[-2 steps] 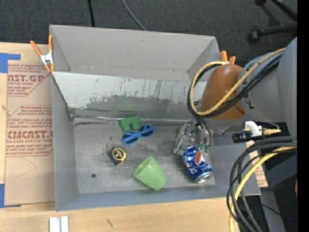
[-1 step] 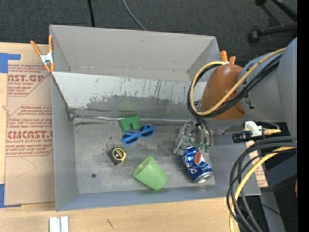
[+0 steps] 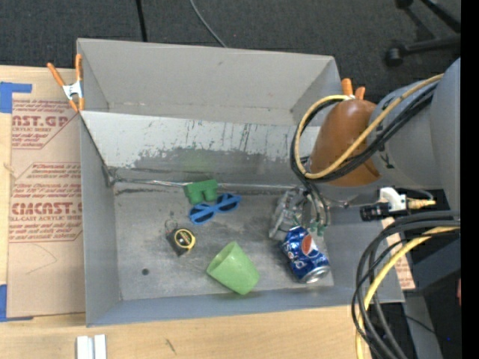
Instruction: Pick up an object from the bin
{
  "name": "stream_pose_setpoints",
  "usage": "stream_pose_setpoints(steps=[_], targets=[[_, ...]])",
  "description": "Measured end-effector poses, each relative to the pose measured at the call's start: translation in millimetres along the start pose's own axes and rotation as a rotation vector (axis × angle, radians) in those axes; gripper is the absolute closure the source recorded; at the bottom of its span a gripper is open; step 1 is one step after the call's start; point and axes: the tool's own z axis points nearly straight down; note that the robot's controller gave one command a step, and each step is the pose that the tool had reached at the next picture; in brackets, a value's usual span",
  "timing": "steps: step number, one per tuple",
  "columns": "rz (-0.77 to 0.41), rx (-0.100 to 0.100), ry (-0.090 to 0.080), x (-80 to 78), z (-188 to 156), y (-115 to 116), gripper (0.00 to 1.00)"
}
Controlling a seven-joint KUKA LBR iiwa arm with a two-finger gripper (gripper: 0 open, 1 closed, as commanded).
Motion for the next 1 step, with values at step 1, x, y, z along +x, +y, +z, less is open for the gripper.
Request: stream_pose_setpoints(steps=[1], targets=[[0.0, 0.0, 0.0, 0.0, 0.0, 0.0, 1.0]])
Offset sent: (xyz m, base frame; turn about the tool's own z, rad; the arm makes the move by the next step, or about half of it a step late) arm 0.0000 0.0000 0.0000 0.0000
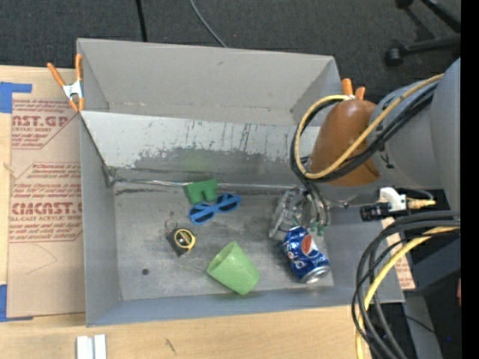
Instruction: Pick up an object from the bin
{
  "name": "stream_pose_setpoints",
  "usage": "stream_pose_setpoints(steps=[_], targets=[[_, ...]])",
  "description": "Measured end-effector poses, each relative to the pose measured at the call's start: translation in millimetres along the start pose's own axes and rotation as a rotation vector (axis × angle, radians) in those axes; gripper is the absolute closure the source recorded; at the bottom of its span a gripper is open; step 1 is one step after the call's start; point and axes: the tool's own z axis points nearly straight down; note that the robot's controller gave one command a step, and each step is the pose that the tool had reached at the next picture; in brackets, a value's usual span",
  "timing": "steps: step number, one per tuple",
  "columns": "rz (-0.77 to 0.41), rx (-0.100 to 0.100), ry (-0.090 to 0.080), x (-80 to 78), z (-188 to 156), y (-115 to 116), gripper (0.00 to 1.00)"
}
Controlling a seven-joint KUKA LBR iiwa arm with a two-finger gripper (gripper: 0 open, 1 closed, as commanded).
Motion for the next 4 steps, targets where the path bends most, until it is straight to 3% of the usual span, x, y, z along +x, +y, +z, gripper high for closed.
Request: stream_pose_setpoints(steps=[4], targets=[[0.0, 0.0, 0.0, 0.0, 0.0, 0.0, 1.0]])
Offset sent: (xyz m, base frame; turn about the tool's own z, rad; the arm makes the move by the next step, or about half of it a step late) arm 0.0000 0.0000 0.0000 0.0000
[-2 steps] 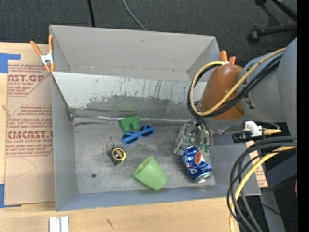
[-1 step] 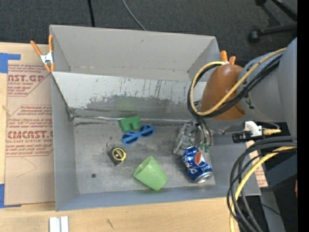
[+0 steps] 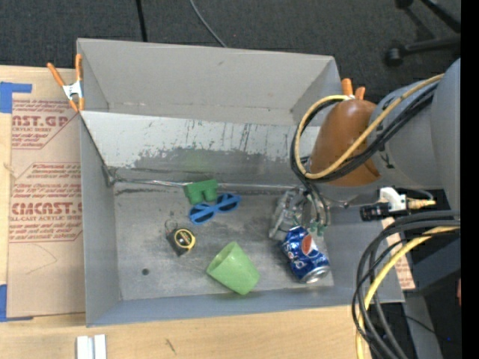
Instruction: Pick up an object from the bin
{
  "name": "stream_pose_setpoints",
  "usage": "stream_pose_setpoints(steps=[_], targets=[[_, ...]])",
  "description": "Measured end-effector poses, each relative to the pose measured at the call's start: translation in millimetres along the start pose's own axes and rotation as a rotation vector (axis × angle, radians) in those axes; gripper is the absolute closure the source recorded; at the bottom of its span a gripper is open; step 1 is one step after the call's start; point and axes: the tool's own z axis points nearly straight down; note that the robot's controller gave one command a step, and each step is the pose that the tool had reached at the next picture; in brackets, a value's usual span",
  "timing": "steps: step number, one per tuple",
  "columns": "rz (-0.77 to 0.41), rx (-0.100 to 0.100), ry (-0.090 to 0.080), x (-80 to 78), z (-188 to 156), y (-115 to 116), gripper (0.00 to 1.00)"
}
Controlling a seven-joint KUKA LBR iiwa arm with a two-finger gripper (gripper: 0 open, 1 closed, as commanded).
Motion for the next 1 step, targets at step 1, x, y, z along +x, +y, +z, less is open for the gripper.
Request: stream_pose_setpoints(steps=[1], targets=[[0.0, 0.0, 0.0, 0.0, 0.0, 0.0, 1.0]])
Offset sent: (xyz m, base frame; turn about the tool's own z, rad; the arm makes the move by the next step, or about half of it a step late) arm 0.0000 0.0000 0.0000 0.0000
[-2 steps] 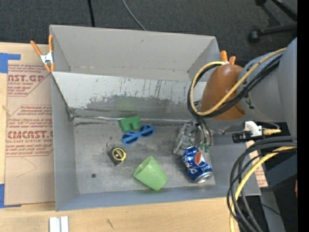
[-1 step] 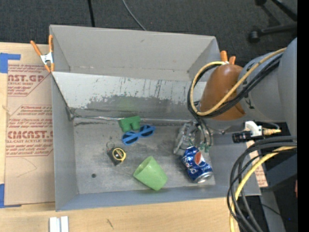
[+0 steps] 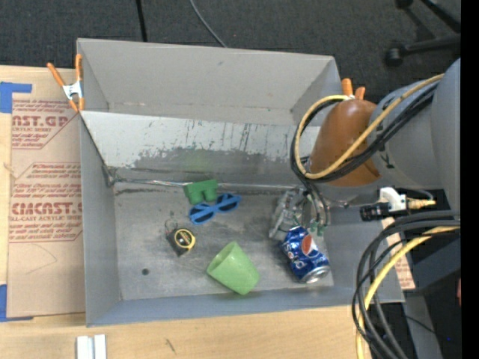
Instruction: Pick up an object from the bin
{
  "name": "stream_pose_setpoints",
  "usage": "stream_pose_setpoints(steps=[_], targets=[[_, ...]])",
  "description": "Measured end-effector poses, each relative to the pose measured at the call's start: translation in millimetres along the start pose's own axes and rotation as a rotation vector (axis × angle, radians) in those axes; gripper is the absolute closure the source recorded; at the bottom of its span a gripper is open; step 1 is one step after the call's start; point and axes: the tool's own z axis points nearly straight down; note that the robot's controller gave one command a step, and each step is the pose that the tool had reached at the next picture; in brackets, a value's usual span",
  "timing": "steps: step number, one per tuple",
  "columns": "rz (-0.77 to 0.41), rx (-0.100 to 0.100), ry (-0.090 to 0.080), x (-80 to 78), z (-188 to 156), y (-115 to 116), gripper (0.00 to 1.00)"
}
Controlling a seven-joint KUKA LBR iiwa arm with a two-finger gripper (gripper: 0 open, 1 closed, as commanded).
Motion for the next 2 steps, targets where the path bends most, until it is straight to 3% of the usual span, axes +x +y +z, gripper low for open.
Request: stream_pose_setpoints(steps=[2], targets=[[0.0, 0.0, 0.0, 0.0, 0.0, 0.0, 1.0]])
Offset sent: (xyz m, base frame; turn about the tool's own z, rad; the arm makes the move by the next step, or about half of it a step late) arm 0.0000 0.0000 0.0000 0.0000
